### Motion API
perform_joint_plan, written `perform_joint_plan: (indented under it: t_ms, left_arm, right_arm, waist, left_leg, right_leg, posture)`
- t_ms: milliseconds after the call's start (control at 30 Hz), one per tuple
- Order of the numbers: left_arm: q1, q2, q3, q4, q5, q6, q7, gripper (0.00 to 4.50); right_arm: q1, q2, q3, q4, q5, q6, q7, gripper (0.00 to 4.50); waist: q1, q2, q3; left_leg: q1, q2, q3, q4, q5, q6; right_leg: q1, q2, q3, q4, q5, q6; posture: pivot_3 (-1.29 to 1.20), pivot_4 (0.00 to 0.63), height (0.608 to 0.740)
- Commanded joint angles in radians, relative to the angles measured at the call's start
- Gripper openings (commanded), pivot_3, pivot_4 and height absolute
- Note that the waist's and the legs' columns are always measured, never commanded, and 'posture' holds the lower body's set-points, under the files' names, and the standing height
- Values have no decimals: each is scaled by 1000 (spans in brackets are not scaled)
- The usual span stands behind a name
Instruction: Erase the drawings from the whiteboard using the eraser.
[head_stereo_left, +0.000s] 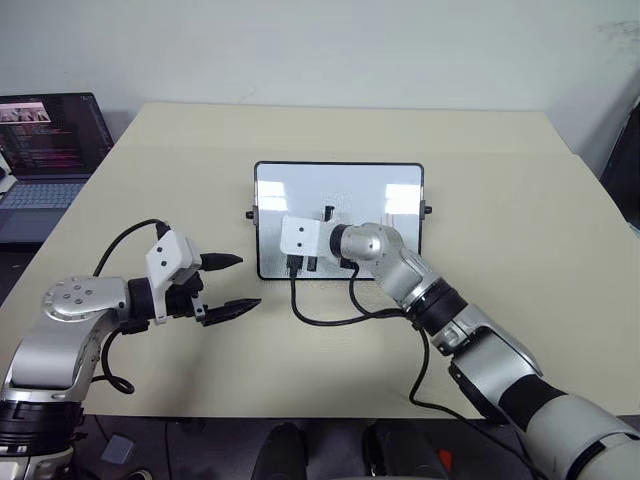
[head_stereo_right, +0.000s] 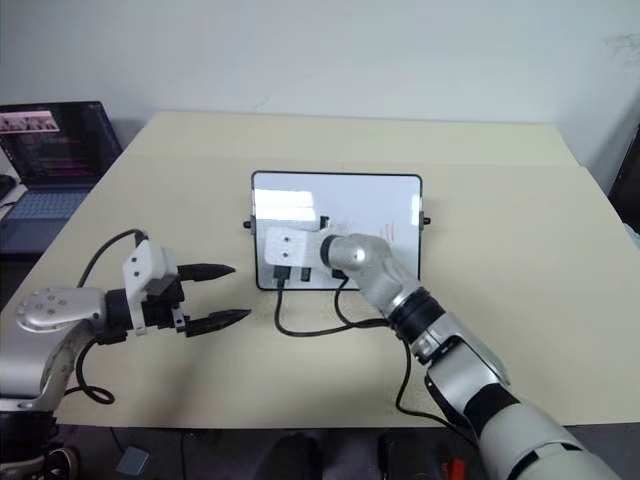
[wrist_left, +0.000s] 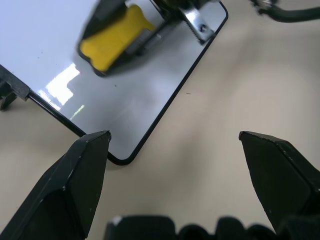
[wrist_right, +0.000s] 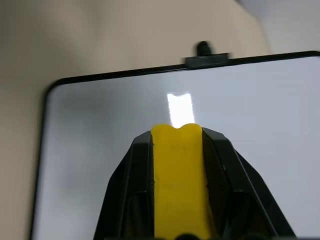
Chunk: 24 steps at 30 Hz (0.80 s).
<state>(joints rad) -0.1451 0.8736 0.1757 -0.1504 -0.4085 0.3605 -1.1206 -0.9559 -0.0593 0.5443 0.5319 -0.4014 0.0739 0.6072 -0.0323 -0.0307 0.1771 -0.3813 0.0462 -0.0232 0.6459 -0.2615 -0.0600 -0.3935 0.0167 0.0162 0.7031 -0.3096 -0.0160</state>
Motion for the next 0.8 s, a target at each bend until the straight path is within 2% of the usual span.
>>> perform_joint_plan:
  t_ms: [33, 100, 200, 333, 500, 600, 800]
  left_arm:
    - [8, 18, 31, -15, 0, -15, 9, 4500]
    - [16, 20, 37, -19, -1, -13, 12, 4500]
    - [29, 22, 42, -26, -2, -14, 15, 4500]
    - [36, 23, 45, -34, -5, -13, 23, 4500]
    - [22, 20, 35, -30, -5, -14, 23, 4500]
    - [-3, 14, 22, -27, -5, -18, 20, 4500]
    - [-27, -4, 2, -47, -14, -18, 21, 4500]
  right_arm:
    - [-44, 38, -23, 61, -23, -49, -120, 994]
    - [-76, 61, -38, 111, -30, -86, -191, 994]
    - [-86, 75, -30, 153, -15, -95, -164, 994]
    - [-25, 42, 28, 114, -10, -32, 30, 994]
    - [-46, 48, -68, 60, 17, -67, -102, 994]
    - [41, 28, -126, -142, 116, 12, -4, 994]
    - [275, -48, -212, -678, 283, 353, 126, 994]
  waist:
    - [-2, 0, 0]
    - [-6, 0, 0]
    - [-6, 0, 0]
    - [-4, 0, 0]
    - [-1, 0, 0]
    - [5, 0, 0]
    - [3, 0, 0]
  left_leg:
    - [0, 0, 0, 0, 0, 0]
    - [0, 1, 0, 0, 0, 0]
    - [-1, 1, 0, 0, 0, 0]
    - [-1, 0, 0, -1, 0, 0]
    - [-1, 0, 0, 0, 0, 0]
    - [-2, 0, -1, 0, 0, 0]
    - [-12, 0, -1, -1, -1, 0]
  right_leg:
    - [-1, 0, 0, 0, 0, 0]
    - [-2, 0, 0, 1, 0, 0]
    - [-2, 0, 0, 1, 0, 0]
    - [-2, 0, 0, -1, 0, 0]
    - [-1, 0, 0, 0, 0, 0]
    - [-1, 0, -1, 0, 0, 0]
    - [-7, 0, -1, -6, 0, 0]
  posture:
    - [0, 150, 740]
    - [0, 150, 740]
    - [0, 150, 740]
    - [0, 150, 740]
    - [0, 150, 740]
    - [0, 150, 740]
    - [0, 150, 740]
